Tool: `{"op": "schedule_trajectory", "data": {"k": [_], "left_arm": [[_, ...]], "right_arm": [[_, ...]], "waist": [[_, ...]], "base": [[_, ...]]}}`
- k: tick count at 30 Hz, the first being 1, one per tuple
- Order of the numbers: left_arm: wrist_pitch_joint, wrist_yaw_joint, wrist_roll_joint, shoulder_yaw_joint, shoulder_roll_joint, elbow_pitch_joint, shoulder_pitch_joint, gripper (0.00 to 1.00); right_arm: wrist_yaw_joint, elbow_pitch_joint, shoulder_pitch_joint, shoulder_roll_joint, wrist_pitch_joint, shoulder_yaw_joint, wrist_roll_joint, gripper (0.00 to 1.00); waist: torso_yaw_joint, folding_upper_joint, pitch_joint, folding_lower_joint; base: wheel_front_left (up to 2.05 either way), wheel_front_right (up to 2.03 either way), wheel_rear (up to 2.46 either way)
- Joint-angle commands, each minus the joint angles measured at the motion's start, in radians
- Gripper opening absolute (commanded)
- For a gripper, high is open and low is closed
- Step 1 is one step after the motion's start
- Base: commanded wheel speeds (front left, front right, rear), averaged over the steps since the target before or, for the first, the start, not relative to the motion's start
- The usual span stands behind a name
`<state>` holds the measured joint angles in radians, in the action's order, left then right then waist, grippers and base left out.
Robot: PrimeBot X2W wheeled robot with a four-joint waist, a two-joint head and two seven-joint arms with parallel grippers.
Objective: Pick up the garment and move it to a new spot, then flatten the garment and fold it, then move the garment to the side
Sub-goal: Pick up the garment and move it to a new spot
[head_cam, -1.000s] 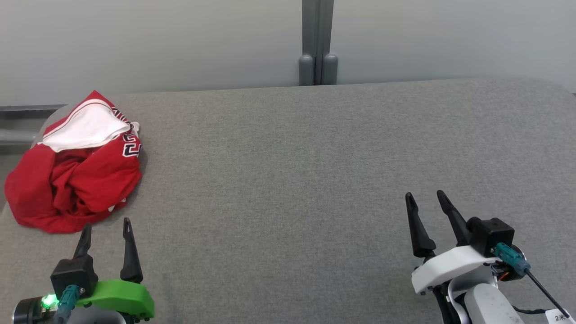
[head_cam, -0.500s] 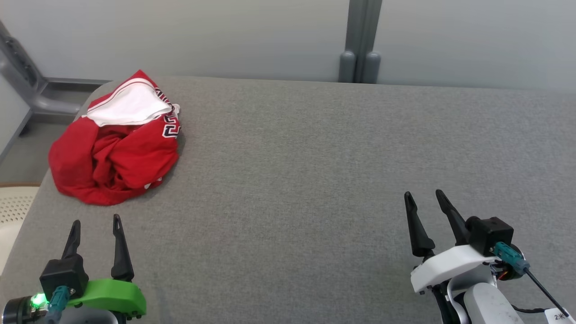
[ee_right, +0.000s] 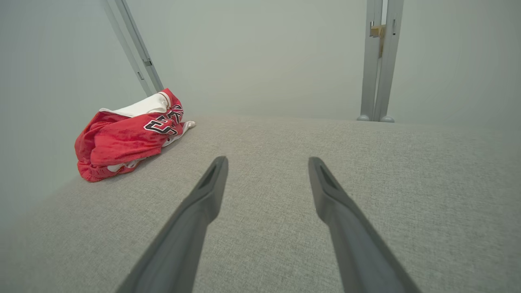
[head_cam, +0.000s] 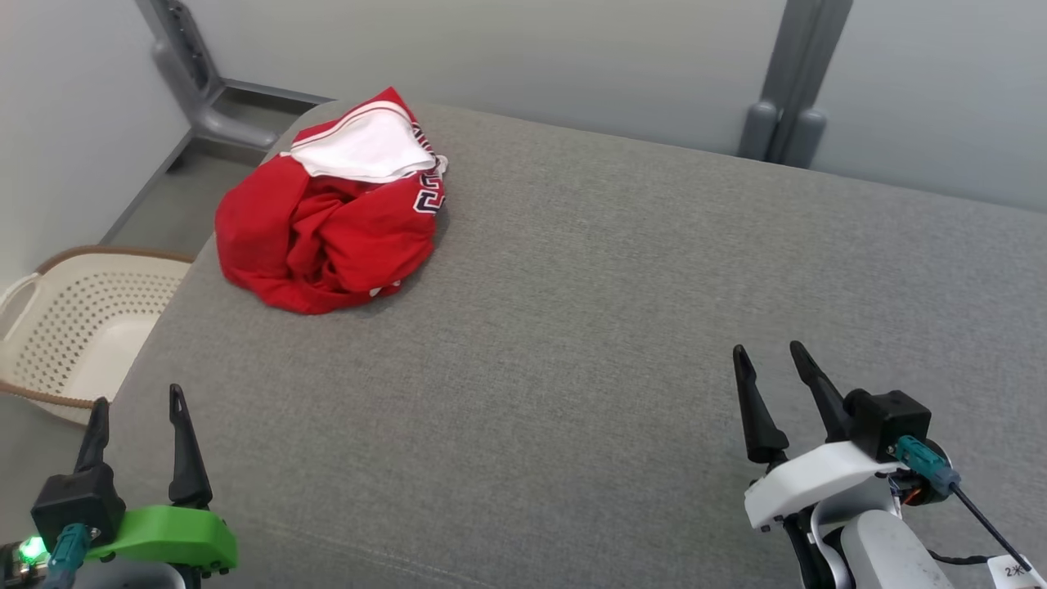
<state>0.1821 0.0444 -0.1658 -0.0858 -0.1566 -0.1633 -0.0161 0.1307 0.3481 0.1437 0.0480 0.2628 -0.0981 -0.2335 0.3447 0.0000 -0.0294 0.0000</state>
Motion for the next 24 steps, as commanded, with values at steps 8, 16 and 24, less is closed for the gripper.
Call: {"op": "schedule_trajectory", "data": {"k": [8,16,24], "left_arm": [[0.007,0.013,-0.015,-0.011,-0.011,0.009,0.017,1.0],[0.014,0.025,-0.027,-0.021,-0.017,0.018,0.028,1.0],[0.018,0.024,-0.044,-0.029,-0.028,0.02,0.008,1.0]], "right_arm": [[0.0,0.005,0.008,0.004,0.003,-0.011,0.005,1.0],[0.0,0.011,0.01,0.004,0.003,-0.021,0.01,1.0],[0.0,0.015,0.023,0.004,0.003,-0.029,0.005,1.0]], "waist": [[0.115,0.0,-0.006,0.0],[0.136,0.0,-0.011,0.0],[0.112,0.0,-0.027,0.0]], "base": [[0.0,0.0,0.0],[0.0,0.0,0.0],[0.0,0.0,0.0]]}}
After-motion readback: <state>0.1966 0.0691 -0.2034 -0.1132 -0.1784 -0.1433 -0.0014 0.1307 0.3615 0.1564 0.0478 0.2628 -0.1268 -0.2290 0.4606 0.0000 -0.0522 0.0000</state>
